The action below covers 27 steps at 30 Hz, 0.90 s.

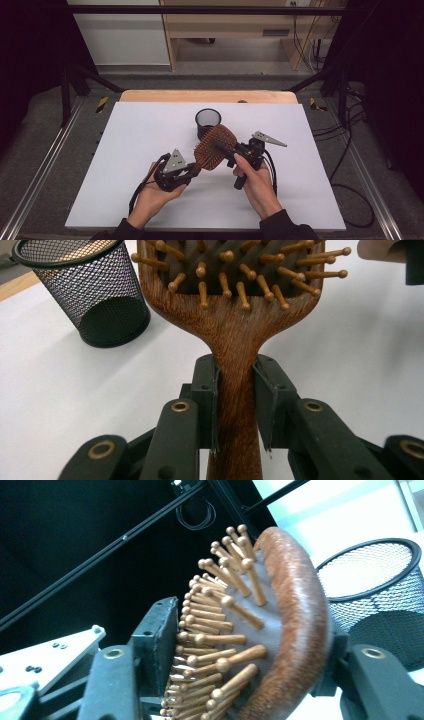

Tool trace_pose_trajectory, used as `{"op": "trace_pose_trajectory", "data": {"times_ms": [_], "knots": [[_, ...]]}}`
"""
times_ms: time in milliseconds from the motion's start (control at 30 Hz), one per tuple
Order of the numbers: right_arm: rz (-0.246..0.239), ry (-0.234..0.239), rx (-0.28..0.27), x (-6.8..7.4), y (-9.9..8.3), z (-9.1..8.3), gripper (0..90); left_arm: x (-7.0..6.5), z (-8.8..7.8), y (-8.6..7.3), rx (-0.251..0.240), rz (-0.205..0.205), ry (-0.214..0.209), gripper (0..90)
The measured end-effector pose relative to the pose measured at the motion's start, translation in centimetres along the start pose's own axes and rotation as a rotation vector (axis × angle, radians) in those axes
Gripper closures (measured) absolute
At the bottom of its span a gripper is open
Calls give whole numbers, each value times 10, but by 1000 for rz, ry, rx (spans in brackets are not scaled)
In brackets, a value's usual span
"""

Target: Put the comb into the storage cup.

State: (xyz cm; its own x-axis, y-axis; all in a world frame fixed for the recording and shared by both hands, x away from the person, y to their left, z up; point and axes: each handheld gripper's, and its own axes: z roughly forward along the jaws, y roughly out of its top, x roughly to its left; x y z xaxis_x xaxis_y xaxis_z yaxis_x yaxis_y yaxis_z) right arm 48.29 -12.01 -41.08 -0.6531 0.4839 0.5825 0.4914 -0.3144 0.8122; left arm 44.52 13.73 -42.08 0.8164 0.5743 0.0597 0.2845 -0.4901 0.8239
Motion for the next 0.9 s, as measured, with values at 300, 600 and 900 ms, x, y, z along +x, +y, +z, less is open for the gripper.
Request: {"op": "trace_pose_trajectory", "data": {"times_ms": [300, 600, 900], "knots": [[-26, -13, 16, 14, 8, 8, 492, 0, 1, -1, -14, -36, 13, 732], [-85, -26, 52, 26, 14, 20, 517, 4, 3, -6, -34, -88, 23, 732], [-116, -31, 61, 33, 17, 24, 527, 5, 2, -6, -52, -106, 30, 731]]}}
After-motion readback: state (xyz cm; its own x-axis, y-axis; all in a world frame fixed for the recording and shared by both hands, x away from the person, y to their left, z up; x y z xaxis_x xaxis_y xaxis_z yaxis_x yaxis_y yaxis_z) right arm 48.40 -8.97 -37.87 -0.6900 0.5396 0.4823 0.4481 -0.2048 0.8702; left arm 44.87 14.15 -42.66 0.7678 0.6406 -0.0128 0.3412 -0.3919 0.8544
